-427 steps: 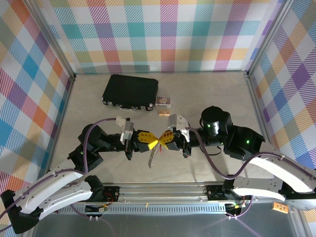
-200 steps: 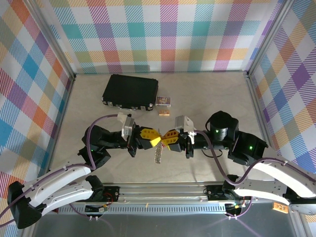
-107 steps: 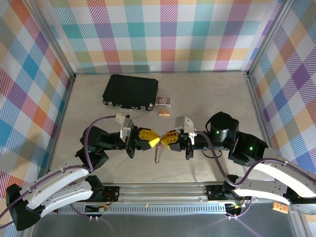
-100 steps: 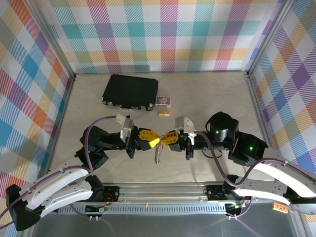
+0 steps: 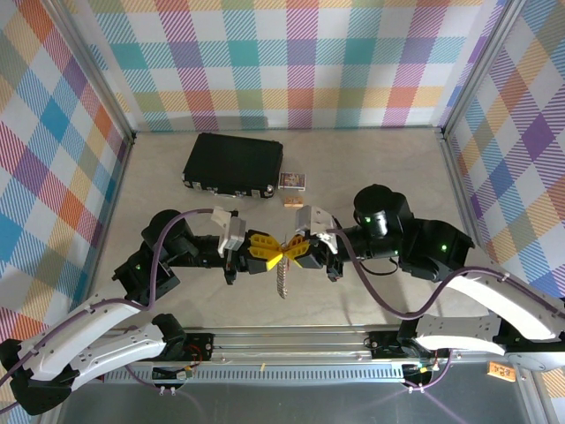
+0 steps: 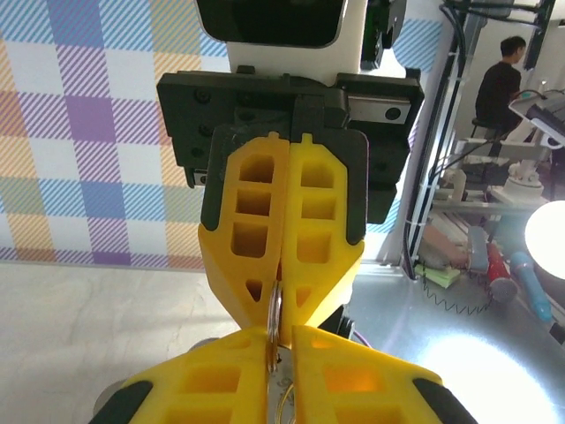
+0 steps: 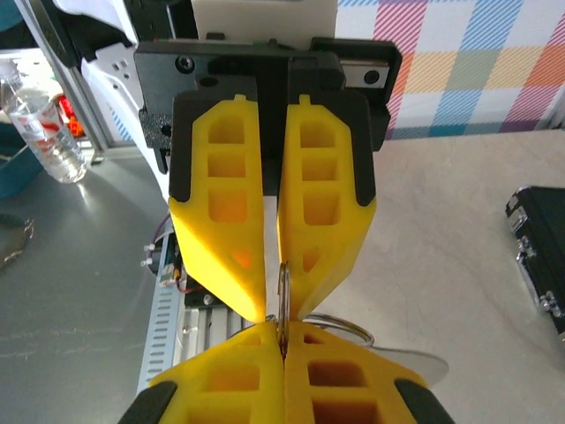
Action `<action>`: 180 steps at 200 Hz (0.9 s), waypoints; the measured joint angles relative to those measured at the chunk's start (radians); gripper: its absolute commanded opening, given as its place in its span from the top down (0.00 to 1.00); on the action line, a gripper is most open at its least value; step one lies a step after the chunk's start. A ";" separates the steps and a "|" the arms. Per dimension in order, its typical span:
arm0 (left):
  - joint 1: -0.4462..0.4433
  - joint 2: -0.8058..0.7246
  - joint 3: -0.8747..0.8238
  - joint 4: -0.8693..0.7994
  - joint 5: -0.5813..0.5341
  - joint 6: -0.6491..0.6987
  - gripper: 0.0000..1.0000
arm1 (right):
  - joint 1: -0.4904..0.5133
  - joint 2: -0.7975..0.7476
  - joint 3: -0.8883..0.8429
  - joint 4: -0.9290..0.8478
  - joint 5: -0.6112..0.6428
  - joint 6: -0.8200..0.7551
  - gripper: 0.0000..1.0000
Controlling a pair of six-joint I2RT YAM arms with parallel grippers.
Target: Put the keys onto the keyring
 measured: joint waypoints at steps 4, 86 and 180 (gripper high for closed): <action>0.000 0.000 0.000 -0.007 -0.001 0.001 0.90 | 0.000 0.003 0.001 -0.006 -0.002 -0.002 1.00; 0.000 0.002 0.000 -0.045 -0.008 0.010 1.00 | 0.000 0.019 0.011 -0.052 -0.012 -0.013 1.00; 0.000 -0.025 -0.120 0.323 -0.009 -0.206 1.00 | 0.000 -0.081 -0.093 0.139 -0.027 0.049 0.86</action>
